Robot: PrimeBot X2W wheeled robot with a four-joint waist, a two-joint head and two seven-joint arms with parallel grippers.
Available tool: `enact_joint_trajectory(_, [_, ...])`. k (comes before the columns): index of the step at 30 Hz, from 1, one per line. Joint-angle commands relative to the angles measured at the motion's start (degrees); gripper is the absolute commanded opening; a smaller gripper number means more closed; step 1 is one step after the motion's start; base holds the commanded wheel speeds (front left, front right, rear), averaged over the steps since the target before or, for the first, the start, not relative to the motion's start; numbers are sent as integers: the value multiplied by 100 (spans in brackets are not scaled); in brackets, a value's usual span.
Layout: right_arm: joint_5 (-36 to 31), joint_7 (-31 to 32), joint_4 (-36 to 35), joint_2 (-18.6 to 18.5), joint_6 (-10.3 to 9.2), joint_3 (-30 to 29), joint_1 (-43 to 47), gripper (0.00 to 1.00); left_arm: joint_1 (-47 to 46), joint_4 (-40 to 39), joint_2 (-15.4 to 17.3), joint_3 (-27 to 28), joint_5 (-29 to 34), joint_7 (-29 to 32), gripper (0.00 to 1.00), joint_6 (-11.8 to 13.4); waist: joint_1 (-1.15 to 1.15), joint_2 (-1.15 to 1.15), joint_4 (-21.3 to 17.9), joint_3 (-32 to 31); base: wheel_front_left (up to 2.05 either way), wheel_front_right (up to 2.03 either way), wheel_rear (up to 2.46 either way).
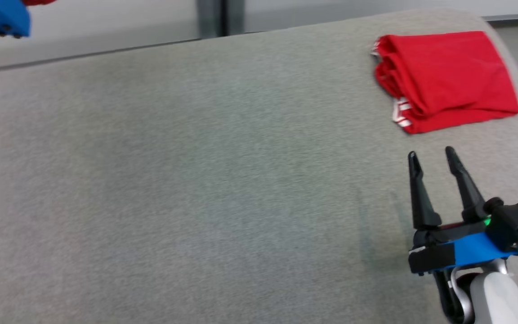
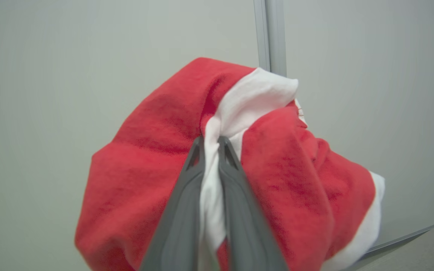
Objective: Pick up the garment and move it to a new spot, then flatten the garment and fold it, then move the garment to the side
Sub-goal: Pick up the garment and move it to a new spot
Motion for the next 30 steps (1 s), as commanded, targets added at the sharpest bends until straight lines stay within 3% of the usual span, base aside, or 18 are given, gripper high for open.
enact_joint_trajectory(1, [47, -50, 45, 12, 1, 37, 58, 100, 69, -126, -34, -49, -25, 41, 0, -9, 1, 0, -255, -186, 0, 0, 0])
enact_joint_trajectory(12, [365, -283, 474, 14, 1, 371, -53, 100, 735, -1024, -418, -378, -173, 313, 0, 102, 1, 0, -800, -258, 0, 0, 0])
enact_joint_trajectory(30, [308, -326, 583, 12, 1, 398, -34, 100, 2867, -663, -996, -823, -448, -211, 0, 278, 1, 0, -569, -303, 0, 0, 0])
